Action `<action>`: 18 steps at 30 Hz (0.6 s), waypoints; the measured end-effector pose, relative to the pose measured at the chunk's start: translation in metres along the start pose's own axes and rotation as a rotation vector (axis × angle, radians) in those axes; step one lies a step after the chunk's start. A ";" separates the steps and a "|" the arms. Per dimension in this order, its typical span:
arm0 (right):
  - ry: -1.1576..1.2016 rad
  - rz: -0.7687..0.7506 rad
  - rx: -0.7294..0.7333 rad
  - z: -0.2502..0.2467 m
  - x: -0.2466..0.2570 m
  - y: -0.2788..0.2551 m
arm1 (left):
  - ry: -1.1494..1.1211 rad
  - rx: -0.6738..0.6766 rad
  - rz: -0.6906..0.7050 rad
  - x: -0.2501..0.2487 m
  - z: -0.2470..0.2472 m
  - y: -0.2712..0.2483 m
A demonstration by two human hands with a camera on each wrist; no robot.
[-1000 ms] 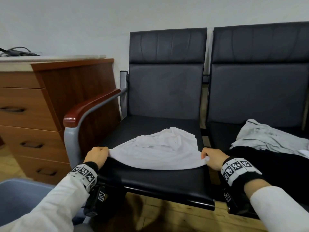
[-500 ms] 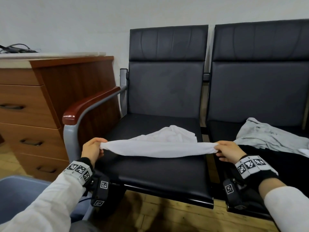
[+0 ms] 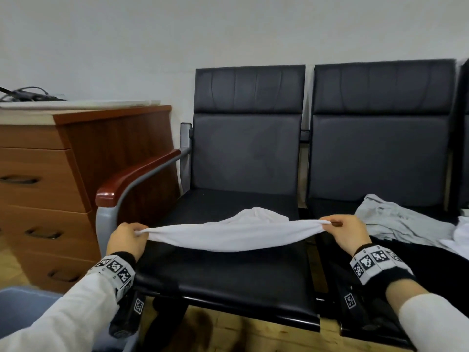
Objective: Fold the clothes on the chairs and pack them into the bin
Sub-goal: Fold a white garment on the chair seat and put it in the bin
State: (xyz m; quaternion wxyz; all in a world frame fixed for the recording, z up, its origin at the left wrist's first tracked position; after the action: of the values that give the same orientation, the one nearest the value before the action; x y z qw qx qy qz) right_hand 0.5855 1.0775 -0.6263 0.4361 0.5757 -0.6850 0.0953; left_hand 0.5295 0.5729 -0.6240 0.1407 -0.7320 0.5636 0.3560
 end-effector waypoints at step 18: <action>0.389 -0.153 -0.489 -0.186 0.179 0.018 | 0.101 -0.362 0.413 -0.192 -0.228 0.009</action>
State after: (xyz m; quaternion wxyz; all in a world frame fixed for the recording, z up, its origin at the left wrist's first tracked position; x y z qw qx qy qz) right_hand 0.6680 1.0740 -0.3811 0.6901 0.4748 -0.5462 0.0031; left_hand 0.5821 0.5708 -0.3303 -0.0964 -0.6316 0.6344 0.4352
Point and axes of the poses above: each hand's wrist, its own y-axis towards the middle knuckle, its own z-axis out of the palm, x = y × z, the point moved 4 cm from there along y, towards the middle knuckle, and after that the axes turned 4 degrees about -z, right-handed, at the moved point
